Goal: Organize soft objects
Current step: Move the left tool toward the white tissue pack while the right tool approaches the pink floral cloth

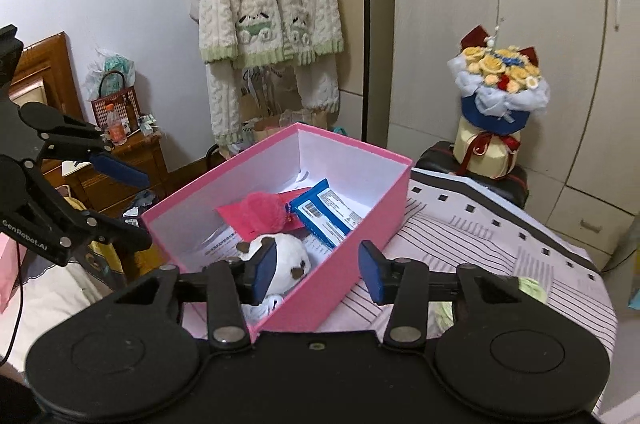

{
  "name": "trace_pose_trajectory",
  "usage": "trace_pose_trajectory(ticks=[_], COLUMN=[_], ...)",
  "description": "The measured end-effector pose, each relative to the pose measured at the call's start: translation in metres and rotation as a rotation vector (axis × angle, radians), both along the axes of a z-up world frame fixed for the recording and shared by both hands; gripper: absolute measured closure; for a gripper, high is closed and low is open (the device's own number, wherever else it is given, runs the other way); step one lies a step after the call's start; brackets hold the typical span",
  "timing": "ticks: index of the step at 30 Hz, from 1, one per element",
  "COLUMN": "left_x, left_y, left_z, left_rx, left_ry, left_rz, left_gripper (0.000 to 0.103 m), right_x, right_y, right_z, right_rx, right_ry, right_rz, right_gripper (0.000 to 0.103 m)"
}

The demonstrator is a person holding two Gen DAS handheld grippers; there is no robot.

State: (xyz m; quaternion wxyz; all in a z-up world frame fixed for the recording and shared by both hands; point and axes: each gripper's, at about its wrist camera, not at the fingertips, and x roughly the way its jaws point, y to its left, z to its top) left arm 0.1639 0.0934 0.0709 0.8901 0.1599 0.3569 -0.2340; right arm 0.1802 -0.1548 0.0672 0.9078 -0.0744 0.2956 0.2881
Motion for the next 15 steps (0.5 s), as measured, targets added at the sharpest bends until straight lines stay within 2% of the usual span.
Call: trace_pose_trajectory(ticks=[8,15], left_x=[-0.04,-0.058], left_y=[-0.027,-0.06], left_z=[0.004,-0.002], left_rx=[0.009,0.003], left_ry=[-0.029,-0.026], left_rz=[-0.084,-0.163], left_gripper=[0.038,0.037], right_x=[-0.05,-0.088], right_y=[-0.038,-0.078], right_z=[0.006,0.004], right_rx=[-0.025,-0.037], right_ry=[-0.047,-0.094], right_rz=[-0.038,-0.097], right_gripper=[0.044,0.034])
